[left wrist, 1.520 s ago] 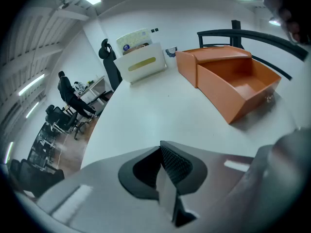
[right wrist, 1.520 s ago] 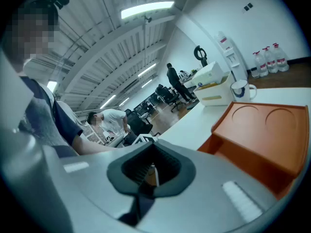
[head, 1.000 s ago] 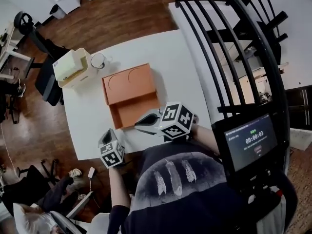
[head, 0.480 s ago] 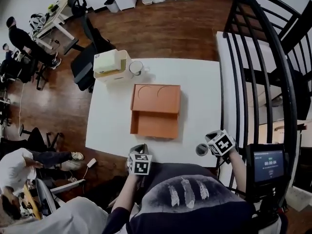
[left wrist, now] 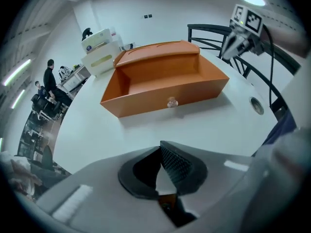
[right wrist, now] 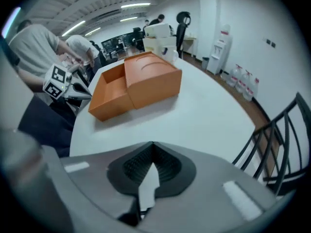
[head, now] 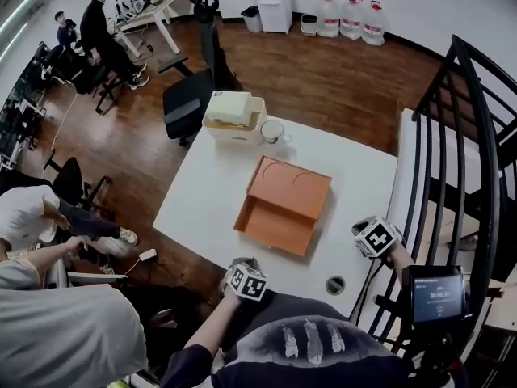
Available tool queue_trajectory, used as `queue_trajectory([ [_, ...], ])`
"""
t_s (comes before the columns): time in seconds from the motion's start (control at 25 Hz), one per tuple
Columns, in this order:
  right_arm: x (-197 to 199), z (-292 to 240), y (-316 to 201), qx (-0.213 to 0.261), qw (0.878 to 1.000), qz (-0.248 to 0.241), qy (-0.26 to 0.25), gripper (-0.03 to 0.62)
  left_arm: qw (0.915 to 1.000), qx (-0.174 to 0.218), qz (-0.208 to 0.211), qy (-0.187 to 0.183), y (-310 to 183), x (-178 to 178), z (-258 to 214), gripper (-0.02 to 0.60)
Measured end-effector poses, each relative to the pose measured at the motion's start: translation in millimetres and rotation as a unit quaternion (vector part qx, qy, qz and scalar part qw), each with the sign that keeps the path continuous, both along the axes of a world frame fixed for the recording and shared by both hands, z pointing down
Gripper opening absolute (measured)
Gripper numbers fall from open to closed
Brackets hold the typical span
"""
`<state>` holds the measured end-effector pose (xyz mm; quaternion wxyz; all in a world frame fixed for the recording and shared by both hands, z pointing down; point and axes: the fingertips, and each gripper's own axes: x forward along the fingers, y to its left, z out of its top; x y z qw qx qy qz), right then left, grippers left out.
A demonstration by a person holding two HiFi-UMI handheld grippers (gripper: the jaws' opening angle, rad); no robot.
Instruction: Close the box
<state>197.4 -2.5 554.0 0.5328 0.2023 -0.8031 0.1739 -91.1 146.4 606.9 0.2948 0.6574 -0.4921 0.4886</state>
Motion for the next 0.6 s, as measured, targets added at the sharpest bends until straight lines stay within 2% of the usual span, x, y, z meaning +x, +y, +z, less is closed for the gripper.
queue_trajectory([
  [0.08,-17.6,-15.6,-47.0,0.023,0.999,-0.047,0.009,0.004,1.0,0.001,0.002,0.004,-1.1,4.9,0.4,0.015],
  [0.16,-36.9,-23.9,-90.4,0.027,0.996,-0.082,0.036,0.003,0.9999,-0.005,-0.004,0.016,2.8,6.2,3.2,0.015],
  [0.32,-78.3,-29.9,-184.6,0.082,0.988,-0.102,0.086,0.005,0.9999,-0.004,-0.005,0.012,6.2,3.4,7.3,0.015],
  [0.44,-110.7,-30.1,-216.6,0.078,0.988,-0.12,0.061,0.003,0.9997,-0.009,0.019,0.016,7.2,18.0,2.8,0.015],
  [0.48,-115.5,-23.9,-223.0,0.076,0.986,-0.131,0.071,0.005,0.9993,-0.017,0.03,0.016,8.8,21.9,3.3,0.015],
  [0.6,-121.4,3.0,-246.5,0.096,0.969,-0.178,0.142,0.003,0.9976,-0.048,0.043,0.027,8.5,24.0,11.2,0.017],
])
